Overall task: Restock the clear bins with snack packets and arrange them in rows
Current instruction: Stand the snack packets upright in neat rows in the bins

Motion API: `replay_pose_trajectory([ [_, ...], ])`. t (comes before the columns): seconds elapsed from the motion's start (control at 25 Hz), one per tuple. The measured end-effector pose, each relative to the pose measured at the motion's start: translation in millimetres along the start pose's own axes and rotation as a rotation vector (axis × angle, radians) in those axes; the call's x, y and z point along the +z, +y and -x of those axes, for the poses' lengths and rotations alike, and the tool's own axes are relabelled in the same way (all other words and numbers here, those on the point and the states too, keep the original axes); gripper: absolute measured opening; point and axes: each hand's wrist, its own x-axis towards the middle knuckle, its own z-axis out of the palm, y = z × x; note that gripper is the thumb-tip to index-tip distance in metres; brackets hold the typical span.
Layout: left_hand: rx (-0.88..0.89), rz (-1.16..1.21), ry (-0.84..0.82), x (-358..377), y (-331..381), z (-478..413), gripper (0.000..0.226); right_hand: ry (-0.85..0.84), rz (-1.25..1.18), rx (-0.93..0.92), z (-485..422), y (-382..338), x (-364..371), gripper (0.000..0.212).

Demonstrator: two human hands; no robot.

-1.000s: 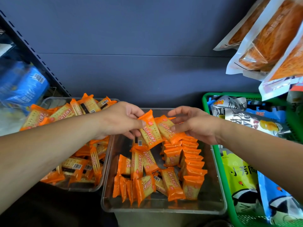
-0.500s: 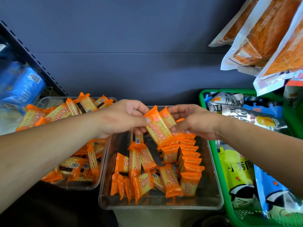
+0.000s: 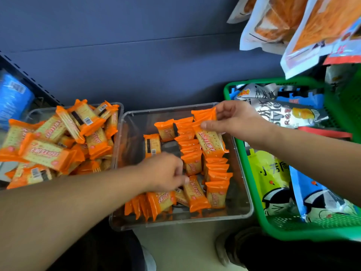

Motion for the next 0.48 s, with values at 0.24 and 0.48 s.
replay_pose_trajectory([
  [0.24,0.036,-0.032,-0.185,40,11,-19,0.086,-0.048,0.032,0.006,14,13,-10,0.054],
  [0.48,-0.046,-0.224,-0.263,12,-1,0,0.091,-0.187,0.132,-0.026,16,8,0,0.034],
])
